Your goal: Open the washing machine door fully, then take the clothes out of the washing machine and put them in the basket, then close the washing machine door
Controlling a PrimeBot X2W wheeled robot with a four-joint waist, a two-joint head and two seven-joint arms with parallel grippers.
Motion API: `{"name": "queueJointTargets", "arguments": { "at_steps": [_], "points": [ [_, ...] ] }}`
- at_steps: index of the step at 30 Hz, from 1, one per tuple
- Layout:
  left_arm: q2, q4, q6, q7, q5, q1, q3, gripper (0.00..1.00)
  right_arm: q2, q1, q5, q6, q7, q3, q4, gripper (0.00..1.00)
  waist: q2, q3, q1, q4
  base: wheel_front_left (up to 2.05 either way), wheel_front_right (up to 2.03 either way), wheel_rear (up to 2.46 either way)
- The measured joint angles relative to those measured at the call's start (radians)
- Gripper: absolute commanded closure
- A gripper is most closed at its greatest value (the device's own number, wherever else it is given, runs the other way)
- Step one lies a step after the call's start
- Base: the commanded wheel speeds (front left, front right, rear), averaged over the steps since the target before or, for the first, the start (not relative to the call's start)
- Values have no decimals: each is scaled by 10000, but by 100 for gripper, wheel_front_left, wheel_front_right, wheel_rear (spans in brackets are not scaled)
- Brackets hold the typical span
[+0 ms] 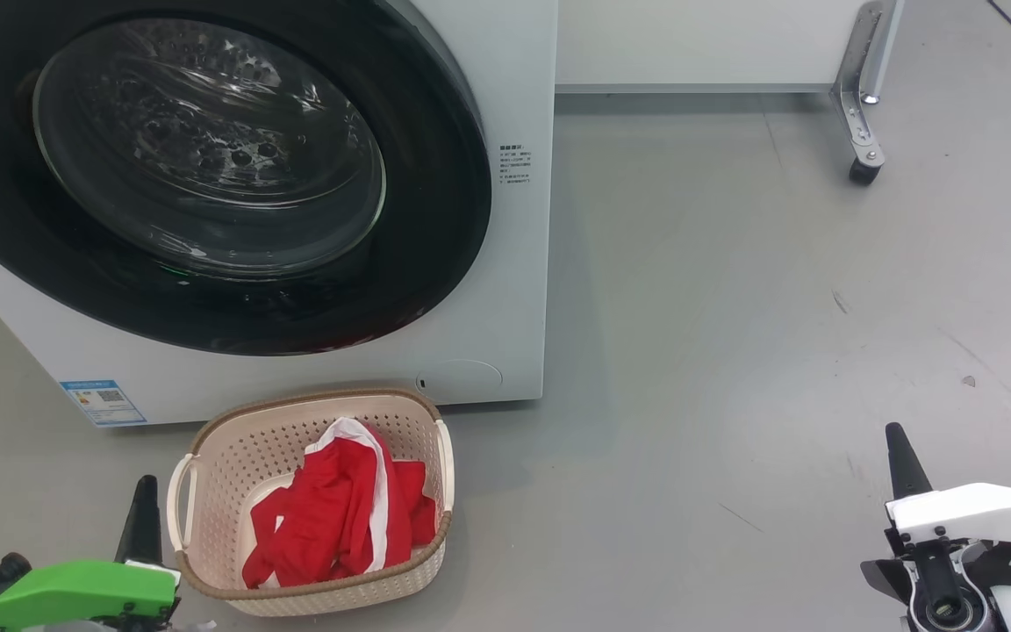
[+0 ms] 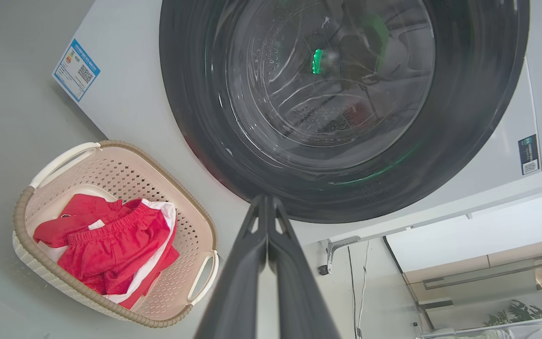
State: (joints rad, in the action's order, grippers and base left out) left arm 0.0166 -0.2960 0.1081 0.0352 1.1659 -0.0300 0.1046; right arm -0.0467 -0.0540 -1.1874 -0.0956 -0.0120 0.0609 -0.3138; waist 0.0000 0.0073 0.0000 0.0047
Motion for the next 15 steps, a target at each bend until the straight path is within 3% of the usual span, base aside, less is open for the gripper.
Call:
{"name": "queueJointTargets", "arguments": {
  "at_steps": [15],
  "points": [
    [13, 36, 42, 360, 1912, -130, -38, 100, 56, -8, -1816, -92, -454, 360, 119, 100, 0, -22, 0, -21, 0, 0, 0]
  ]
}}
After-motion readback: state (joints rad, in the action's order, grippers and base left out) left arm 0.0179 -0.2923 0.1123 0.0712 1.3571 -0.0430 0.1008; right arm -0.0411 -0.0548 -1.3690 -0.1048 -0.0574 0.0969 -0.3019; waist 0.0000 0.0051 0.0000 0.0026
